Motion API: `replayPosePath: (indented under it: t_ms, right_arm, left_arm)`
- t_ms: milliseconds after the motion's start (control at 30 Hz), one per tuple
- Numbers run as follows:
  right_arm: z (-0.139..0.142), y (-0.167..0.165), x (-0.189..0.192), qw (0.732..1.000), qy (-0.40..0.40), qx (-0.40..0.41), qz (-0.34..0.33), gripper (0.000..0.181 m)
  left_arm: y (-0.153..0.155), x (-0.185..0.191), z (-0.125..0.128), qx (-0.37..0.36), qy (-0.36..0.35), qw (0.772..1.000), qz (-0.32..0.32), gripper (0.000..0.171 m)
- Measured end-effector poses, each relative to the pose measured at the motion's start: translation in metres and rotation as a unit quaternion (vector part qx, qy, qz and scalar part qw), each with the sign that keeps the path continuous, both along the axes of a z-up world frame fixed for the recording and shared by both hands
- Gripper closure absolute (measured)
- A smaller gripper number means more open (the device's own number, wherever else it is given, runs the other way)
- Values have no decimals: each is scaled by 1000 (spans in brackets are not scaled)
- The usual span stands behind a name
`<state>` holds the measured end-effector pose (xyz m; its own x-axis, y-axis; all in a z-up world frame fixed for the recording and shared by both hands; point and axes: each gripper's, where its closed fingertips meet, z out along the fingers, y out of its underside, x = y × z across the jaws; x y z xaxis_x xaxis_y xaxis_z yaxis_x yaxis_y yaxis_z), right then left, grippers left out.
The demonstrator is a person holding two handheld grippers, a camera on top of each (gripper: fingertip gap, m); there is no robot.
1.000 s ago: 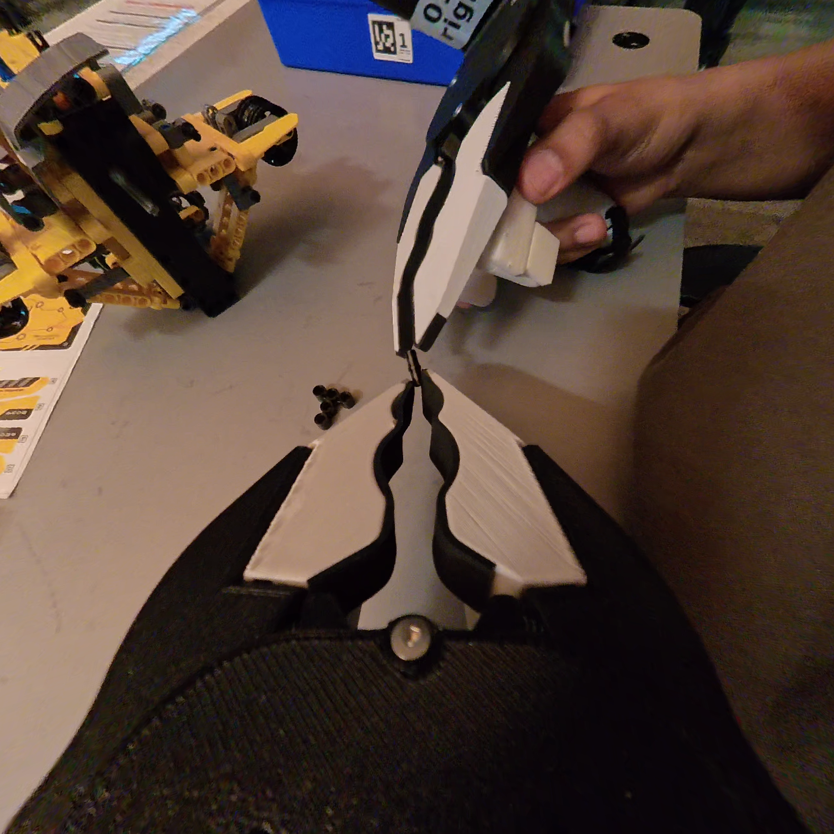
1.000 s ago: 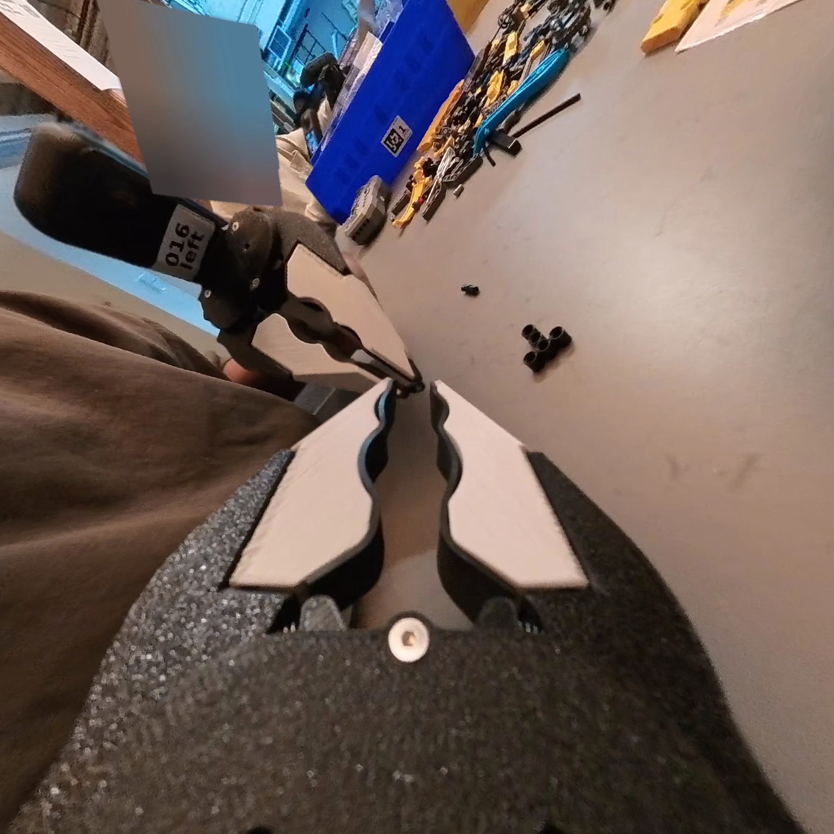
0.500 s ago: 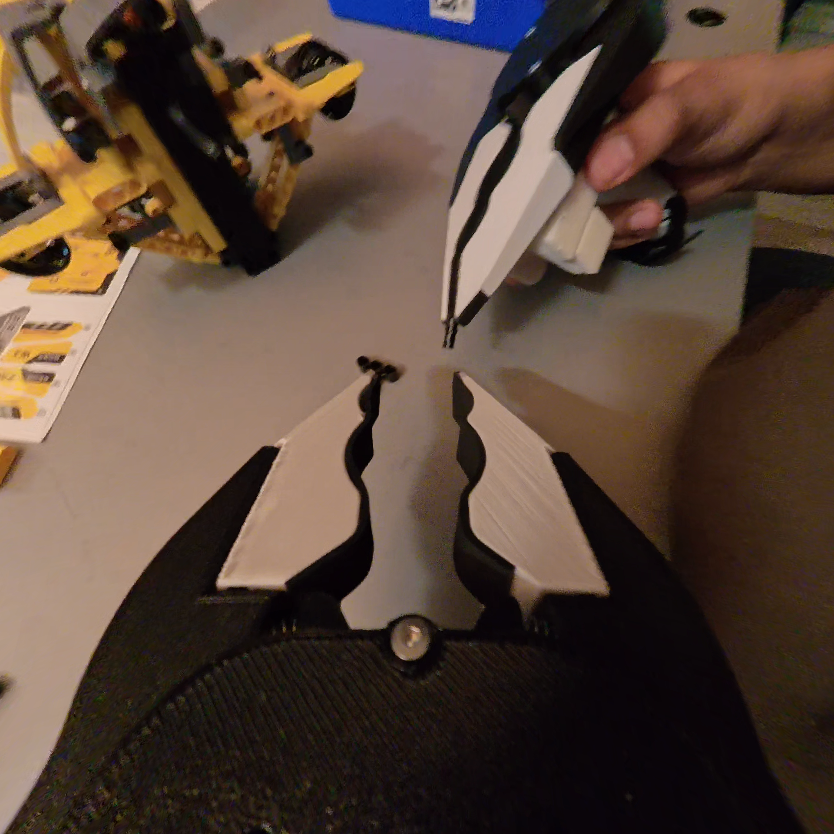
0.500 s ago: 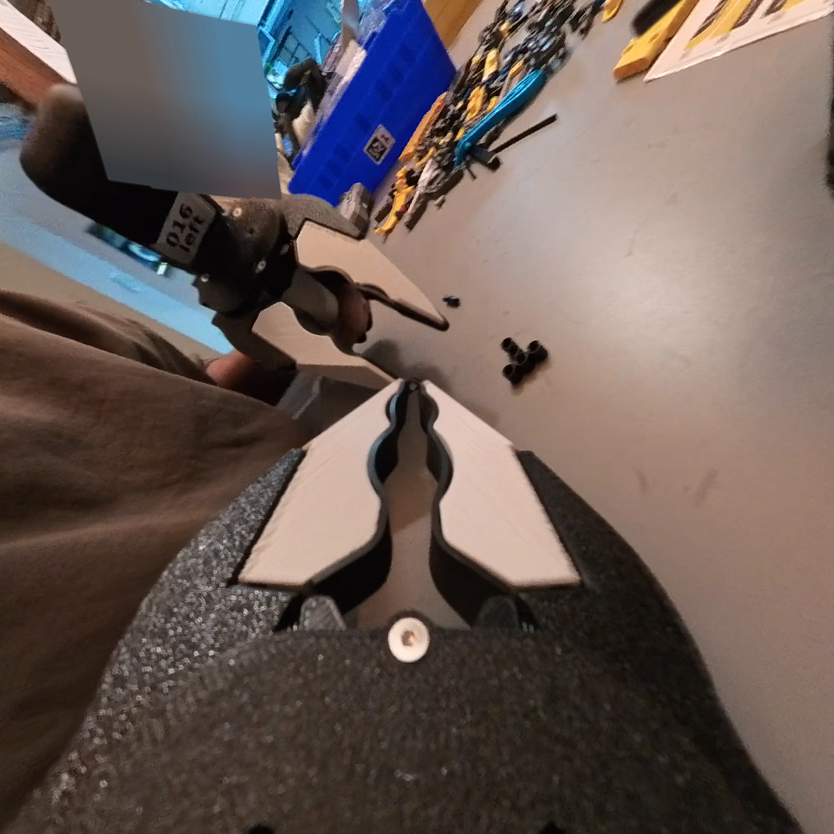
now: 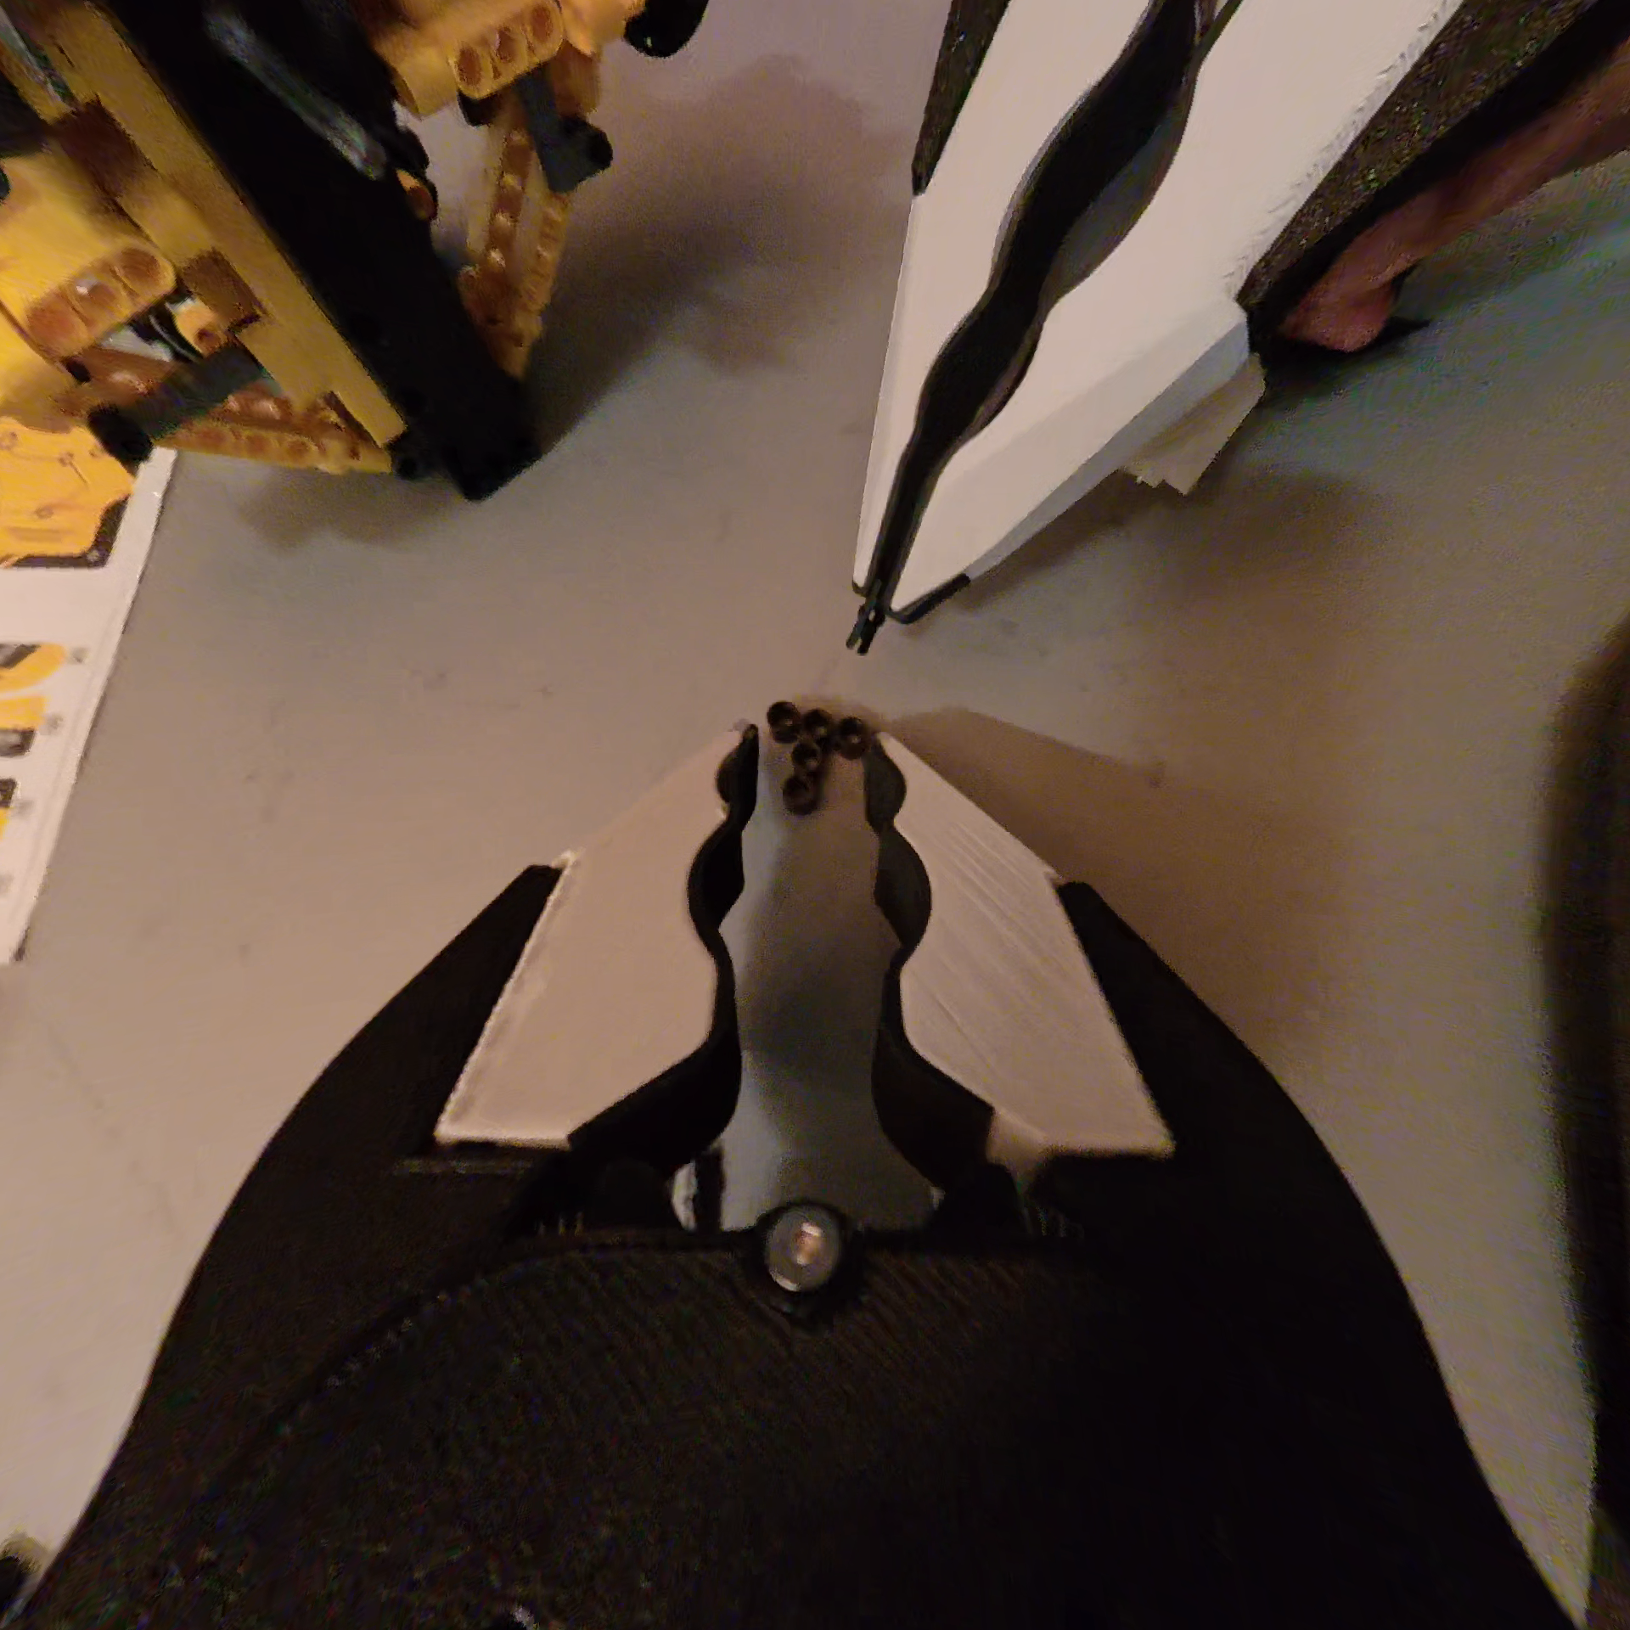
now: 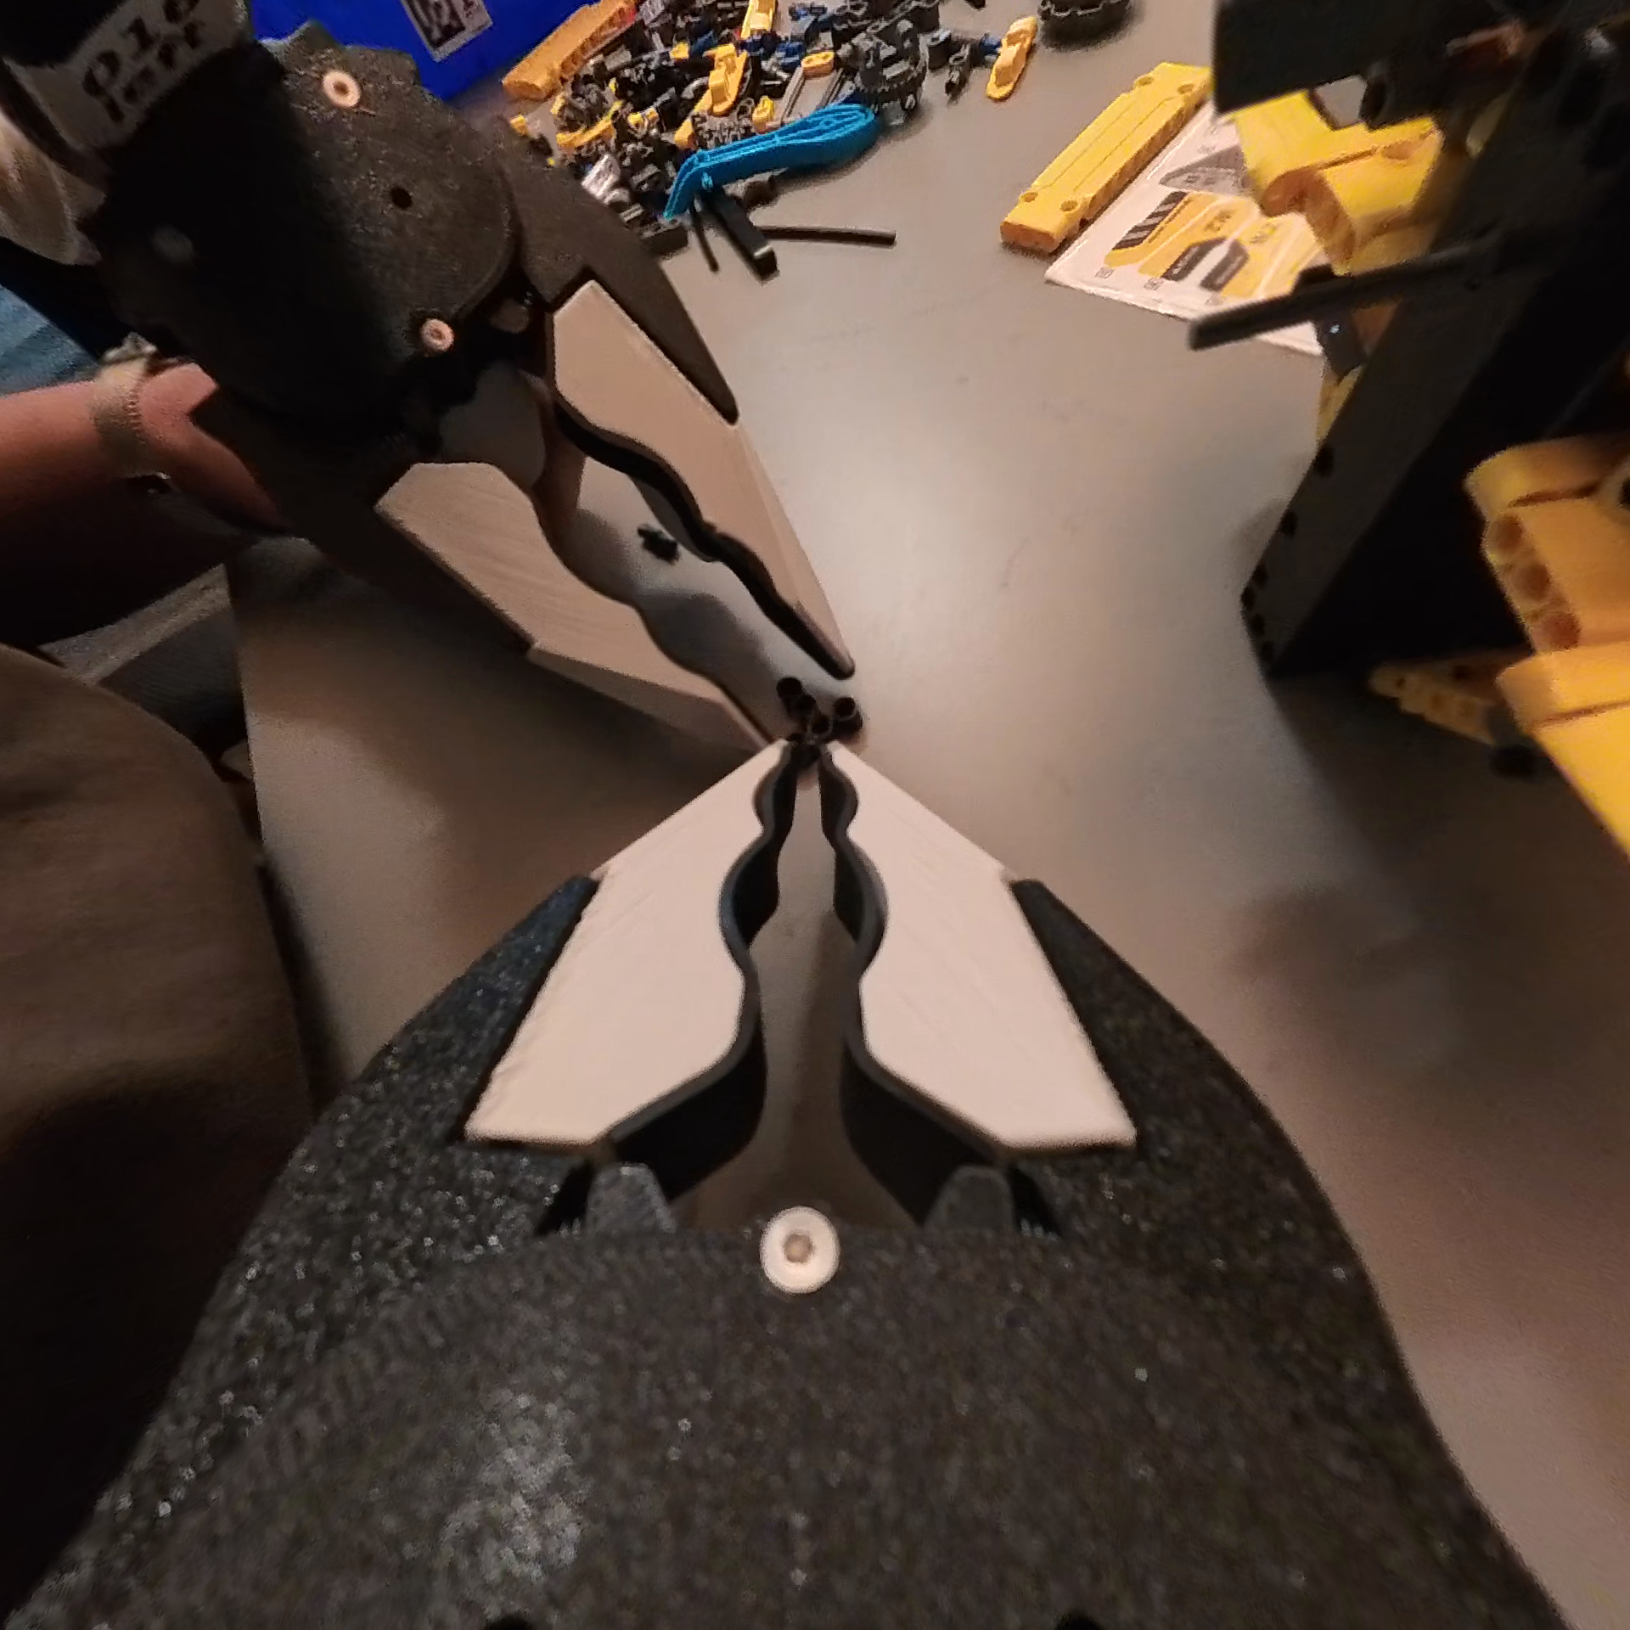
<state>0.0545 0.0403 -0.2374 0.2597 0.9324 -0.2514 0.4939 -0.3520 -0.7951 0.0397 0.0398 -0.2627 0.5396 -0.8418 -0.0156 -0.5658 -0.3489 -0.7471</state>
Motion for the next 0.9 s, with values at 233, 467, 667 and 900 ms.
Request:
replayPosePath:
  t_ms: [233,467,667,900]
  right_arm:
    - [6,1,-1,999,-8,-23,21,177]
    - [0,-9,-2,998,-31,-33,51,177]
    - [-3,-4,-6,997,-55,-19,56,178]
    - [-9,-5,-9,993,-92,-24,73,178]
  left_arm:
    - [-11,10,1,-43,-28,996,-77,171]
    - [-20,12,3,-29,-24,994,-105,154]
    - [-16,6,5,-15,-26,996,-81,161]
    - [-17,6,3,-33,-30,995,-84,156]
